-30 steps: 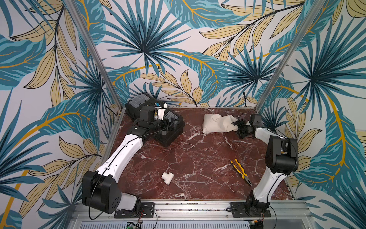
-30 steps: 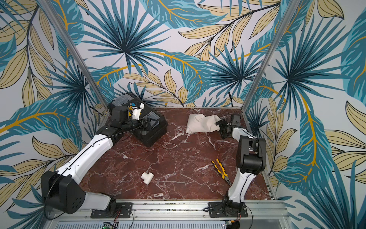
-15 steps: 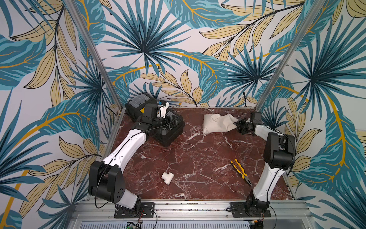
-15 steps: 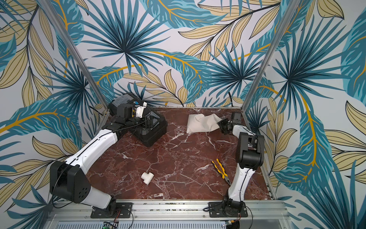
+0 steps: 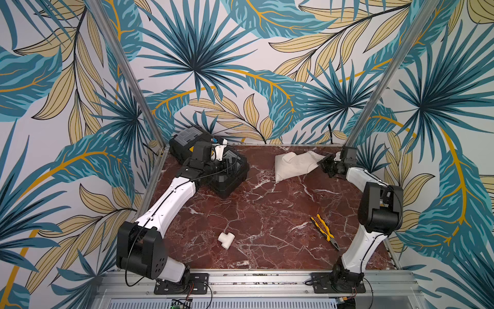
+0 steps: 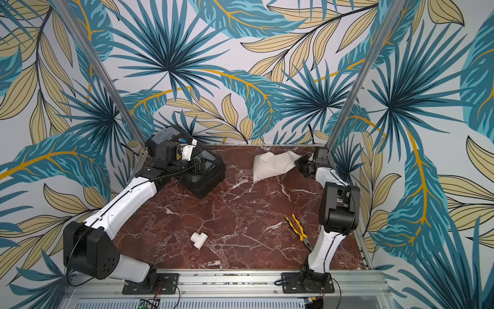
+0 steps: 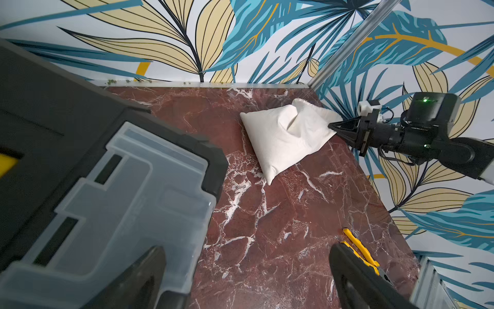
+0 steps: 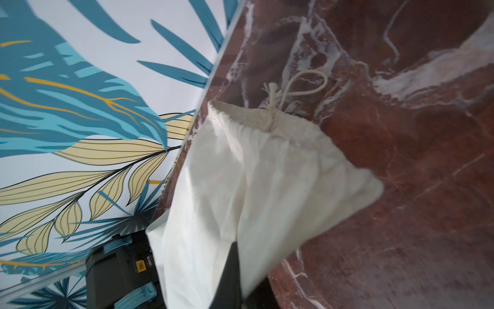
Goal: Close the soil bag
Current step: Pick up the soil bag from the center of the board.
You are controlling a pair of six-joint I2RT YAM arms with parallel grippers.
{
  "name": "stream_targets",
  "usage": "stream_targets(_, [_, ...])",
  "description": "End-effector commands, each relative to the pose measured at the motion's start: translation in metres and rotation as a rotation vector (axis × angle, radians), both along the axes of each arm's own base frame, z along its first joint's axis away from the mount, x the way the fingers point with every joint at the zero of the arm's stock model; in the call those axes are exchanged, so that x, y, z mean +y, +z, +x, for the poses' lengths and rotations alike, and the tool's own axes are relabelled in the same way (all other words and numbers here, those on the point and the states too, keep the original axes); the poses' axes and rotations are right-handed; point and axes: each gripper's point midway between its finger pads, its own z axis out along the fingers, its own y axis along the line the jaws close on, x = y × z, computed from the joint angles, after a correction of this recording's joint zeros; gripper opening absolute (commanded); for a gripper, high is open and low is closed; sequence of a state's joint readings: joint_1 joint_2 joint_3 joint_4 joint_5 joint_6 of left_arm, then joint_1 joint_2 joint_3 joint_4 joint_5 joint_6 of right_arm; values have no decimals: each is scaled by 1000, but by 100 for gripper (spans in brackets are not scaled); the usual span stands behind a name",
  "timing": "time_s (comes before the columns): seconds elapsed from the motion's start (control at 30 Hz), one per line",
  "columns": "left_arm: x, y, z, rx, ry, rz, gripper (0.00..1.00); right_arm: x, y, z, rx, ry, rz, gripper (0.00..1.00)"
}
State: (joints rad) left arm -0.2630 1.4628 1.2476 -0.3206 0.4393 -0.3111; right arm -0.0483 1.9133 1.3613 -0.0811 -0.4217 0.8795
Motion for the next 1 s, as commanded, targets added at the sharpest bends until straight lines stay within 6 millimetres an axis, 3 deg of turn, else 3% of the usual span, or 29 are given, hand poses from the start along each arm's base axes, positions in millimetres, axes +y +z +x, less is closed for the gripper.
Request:
stream_targets(0.0, [0, 16, -12, -41, -9, -29, 100, 17, 60, 7, -165, 104, -58, 0])
stream_targets(0.23, [4, 21, -22, -52, 3, -41, 100, 54, 125, 13, -316, 273, -101, 0])
stream_targets(0.37, [4, 21, -29, -50, -2, -50, 100, 72, 167, 4, -455, 366, -143, 0])
stream_targets(0.47, [5, 21, -33, -49, -6, -53, 100, 83, 186, -6, -539, 435, -176, 0])
stream_targets(0.77, [9, 20, -48, -41, -2, -52, 100, 122, 238, -59, -903, 623, -434, 0])
stream_targets(0.97, [12, 15, -54, -30, 8, -50, 100, 142, 258, -88, -1051, 708, -423, 0])
